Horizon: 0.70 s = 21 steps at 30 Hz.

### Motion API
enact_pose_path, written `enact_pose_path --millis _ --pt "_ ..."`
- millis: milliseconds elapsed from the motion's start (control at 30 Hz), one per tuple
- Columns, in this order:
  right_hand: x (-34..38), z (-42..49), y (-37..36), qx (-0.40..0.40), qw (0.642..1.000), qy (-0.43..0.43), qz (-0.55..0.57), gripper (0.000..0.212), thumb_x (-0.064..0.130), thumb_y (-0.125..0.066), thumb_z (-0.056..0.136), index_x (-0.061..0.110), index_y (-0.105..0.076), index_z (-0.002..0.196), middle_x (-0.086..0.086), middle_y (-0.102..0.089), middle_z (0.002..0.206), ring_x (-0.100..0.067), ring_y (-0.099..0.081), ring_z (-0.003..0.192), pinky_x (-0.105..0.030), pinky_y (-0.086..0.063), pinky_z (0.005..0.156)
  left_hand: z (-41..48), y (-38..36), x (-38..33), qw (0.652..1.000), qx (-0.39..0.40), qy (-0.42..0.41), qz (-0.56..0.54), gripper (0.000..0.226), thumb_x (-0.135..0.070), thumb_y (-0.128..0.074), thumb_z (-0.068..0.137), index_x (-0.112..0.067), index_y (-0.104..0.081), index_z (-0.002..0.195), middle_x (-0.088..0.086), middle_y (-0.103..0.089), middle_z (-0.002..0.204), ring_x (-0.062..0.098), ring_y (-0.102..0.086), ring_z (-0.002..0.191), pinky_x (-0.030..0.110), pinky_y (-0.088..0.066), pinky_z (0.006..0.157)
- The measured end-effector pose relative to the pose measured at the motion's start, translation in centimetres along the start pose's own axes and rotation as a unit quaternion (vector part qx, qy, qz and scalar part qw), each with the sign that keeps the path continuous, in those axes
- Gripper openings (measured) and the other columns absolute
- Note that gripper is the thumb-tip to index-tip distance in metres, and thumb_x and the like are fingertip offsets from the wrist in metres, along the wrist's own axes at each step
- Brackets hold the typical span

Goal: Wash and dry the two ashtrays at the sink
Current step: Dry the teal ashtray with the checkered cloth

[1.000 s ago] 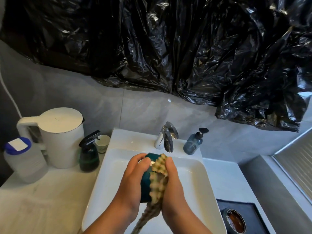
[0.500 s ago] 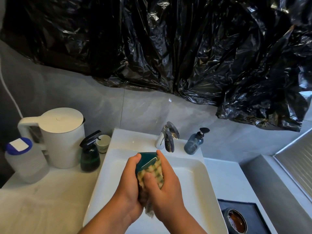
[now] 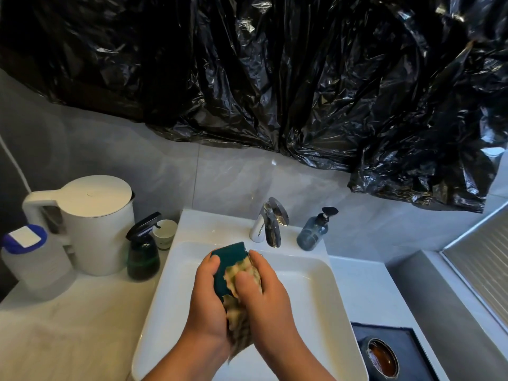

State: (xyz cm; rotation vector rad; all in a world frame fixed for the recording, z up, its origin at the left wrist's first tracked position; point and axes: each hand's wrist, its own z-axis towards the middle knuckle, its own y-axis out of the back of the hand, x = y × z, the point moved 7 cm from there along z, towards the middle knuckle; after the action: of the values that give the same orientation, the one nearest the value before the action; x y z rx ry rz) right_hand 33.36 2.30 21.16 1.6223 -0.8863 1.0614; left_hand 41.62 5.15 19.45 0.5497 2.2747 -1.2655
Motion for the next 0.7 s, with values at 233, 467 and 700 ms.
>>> enact_pose_path --millis 233,467,700 --pt "0.4 -0.8 1.1 -0.081 0.995 0.057 -0.026 0.077 0.064 -0.057 0.055 0.046 -0.052 0.13 0.021 -0.065 0.12 0.005 -0.061 0.107 -0.02 -0.054 0.093 -0.2 -0.8 -0.2 0.998 0.013 0.056 -0.012 0.058 -0.049 -0.04 0.088 -0.009 -0.08 0.073 0.016 -0.077 0.077 0.031 -0.073 0.065 0.035 -0.055 0.063" --pt "0.2 0.1 2.3 -0.103 0.993 0.039 0.034 0.062 0.07 -0.055 0.056 0.039 -0.062 0.11 0.021 -0.072 0.101 0.002 -0.067 0.093 -0.021 -0.056 0.083 0.8 -0.2 -0.9 0.991 0.018 0.024 0.133 0.046 -0.046 -0.055 0.089 -0.011 -0.068 0.116 0.018 -0.075 0.104 0.033 -0.074 0.091 0.043 -0.06 0.07" --pt "-0.8 1.3 3.1 -0.117 0.989 -0.009 0.088 0.068 0.074 -0.059 0.059 0.031 -0.065 0.111 0.008 -0.075 0.099 -0.008 -0.073 0.089 -0.038 -0.061 0.085 0.6 0.5 0.0 0.994 -0.025 0.076 0.08 0.044 -0.045 -0.061 0.086 -0.005 -0.072 0.102 0.017 -0.07 0.08 0.033 -0.065 0.075 0.041 -0.056 0.057"
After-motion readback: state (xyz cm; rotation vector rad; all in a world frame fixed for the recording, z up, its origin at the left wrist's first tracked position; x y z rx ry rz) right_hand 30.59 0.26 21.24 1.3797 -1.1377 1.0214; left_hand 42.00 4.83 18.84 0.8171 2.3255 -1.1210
